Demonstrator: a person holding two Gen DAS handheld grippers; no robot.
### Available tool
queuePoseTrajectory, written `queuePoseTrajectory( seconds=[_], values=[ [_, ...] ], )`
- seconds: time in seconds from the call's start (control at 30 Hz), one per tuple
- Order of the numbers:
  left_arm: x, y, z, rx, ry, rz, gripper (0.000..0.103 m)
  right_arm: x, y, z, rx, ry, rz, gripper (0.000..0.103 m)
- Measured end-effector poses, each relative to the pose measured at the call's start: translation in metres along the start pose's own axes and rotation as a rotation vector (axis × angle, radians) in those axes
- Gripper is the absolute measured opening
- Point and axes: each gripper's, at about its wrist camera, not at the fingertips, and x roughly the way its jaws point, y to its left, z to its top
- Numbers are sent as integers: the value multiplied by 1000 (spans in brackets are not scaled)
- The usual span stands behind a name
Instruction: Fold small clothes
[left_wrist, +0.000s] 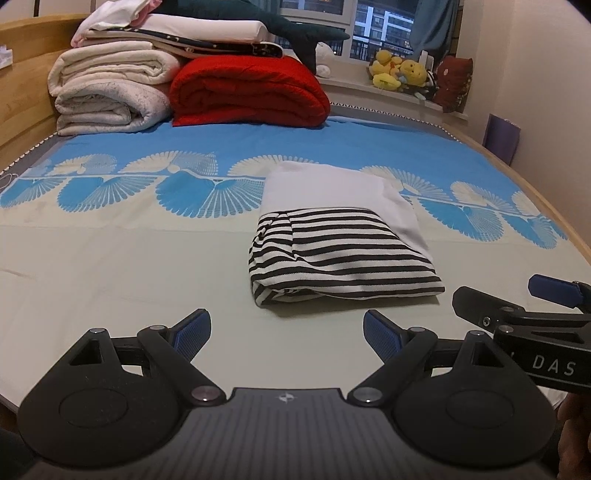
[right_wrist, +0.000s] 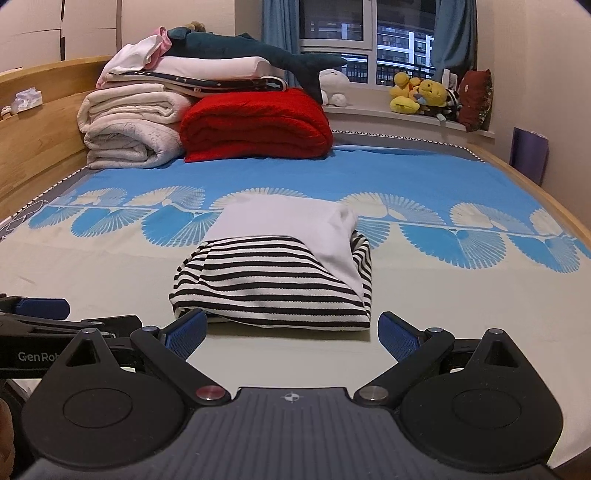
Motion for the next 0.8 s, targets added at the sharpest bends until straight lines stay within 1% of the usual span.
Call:
queuePoseTrajectory(
  seconds=[0.8],
  values=[
    [1, -1, -1, 1, 3, 1, 93, -1, 0, 2, -1, -9, 4, 99]
  ],
)
